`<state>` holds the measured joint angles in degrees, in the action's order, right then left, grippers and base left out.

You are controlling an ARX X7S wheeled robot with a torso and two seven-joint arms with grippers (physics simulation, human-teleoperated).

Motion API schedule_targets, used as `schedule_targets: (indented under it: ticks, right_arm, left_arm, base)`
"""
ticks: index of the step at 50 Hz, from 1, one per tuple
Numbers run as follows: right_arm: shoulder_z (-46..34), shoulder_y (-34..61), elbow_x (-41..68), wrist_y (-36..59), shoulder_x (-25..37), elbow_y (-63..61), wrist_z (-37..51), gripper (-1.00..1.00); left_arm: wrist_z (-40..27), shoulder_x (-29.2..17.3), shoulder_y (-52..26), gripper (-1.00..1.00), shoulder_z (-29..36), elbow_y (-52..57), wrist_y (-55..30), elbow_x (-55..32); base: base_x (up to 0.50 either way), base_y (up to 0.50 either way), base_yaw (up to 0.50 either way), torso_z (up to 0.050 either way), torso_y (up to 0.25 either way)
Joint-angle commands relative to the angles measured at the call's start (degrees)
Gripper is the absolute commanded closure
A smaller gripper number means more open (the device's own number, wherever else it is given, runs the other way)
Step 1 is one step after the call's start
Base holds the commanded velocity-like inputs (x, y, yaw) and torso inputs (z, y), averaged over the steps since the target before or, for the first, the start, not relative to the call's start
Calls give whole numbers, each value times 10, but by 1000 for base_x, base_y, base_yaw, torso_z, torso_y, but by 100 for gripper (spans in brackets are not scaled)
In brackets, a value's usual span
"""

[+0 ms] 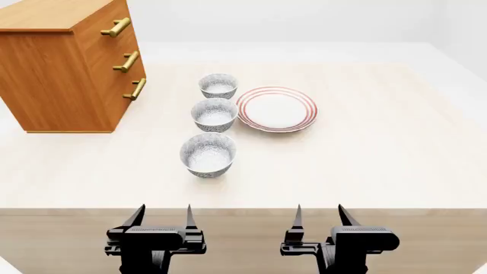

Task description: Stack the bowl in the middle on the bowl at the back.

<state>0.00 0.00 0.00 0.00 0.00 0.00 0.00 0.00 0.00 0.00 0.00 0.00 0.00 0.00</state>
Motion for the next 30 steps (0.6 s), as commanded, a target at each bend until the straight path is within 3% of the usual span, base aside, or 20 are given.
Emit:
schedule_targets:
  ticks: [1,14,19,30]
  right_arm:
    - [-12,0,7,2,9,-1,12,-100]
    - [-30,3,35,40,33,-43,31,-100]
    - [-33,10,39,95,45,-90,36,-100]
    - [-23,53,52,259,84,-232,42,-100]
  left_arm:
    - [-13,-9,-2,-100,11,-3,4,-5]
    - [-30,-30,-5,-100,39,7,24,-24]
    - [-32,-37,-17,-100,47,40,-21,-30]
    - [-37,-48,-119,-100,49,115,-157,-62]
  base:
    - [0,0,0,0,0]
    - [0,0,0,0,0]
    - [0,0,0,0,0]
    - [0,0,0,0,0]
